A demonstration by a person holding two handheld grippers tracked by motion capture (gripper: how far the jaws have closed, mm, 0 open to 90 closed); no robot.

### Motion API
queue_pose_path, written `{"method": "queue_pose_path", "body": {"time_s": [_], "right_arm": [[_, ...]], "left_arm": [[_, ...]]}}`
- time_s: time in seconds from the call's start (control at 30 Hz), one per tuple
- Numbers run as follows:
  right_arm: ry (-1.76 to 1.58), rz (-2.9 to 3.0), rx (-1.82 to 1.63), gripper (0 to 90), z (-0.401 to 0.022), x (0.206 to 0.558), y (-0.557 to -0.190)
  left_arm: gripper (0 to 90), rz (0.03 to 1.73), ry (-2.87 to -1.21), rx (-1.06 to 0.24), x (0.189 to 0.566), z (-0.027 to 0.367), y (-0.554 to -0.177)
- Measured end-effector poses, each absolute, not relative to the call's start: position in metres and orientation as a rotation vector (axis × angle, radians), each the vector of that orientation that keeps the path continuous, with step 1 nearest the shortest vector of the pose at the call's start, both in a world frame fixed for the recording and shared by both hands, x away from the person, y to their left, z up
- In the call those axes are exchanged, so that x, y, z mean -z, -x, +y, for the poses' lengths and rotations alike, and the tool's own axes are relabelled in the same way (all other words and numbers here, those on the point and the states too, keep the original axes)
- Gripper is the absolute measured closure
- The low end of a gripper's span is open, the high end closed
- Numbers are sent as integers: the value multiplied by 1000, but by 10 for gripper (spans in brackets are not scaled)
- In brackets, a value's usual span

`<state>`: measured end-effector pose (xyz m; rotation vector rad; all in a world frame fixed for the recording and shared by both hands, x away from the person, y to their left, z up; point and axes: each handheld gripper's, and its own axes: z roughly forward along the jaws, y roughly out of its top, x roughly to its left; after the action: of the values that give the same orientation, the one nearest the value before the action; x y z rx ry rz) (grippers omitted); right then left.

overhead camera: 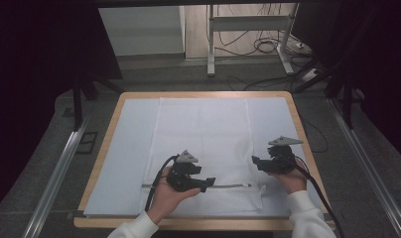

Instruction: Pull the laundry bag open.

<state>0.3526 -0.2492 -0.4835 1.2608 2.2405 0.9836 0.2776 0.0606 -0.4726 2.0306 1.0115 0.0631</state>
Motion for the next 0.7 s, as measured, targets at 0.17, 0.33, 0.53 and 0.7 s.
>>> {"method": "queue_pose_path", "body": {"time_s": [0.17, 0.33, 0.53, 0.7], "right_arm": [[-1260, 2245, -982, 273, -249, 484, -353], [-1261, 2246, -979, 272, -250, 484, -353], [-1262, 2249, -971, 272, -249, 485, -353], [-1263, 2249, -970, 272, -249, 485, -353]], "left_arm": [[319, 990, -2047, -58, 471, 48, -279], [318, 986, -2051, -33, 474, 42, -281], [318, 985, -2056, -25, 479, 32, -286], [318, 984, -2063, -12, 481, 27, -287]]}}
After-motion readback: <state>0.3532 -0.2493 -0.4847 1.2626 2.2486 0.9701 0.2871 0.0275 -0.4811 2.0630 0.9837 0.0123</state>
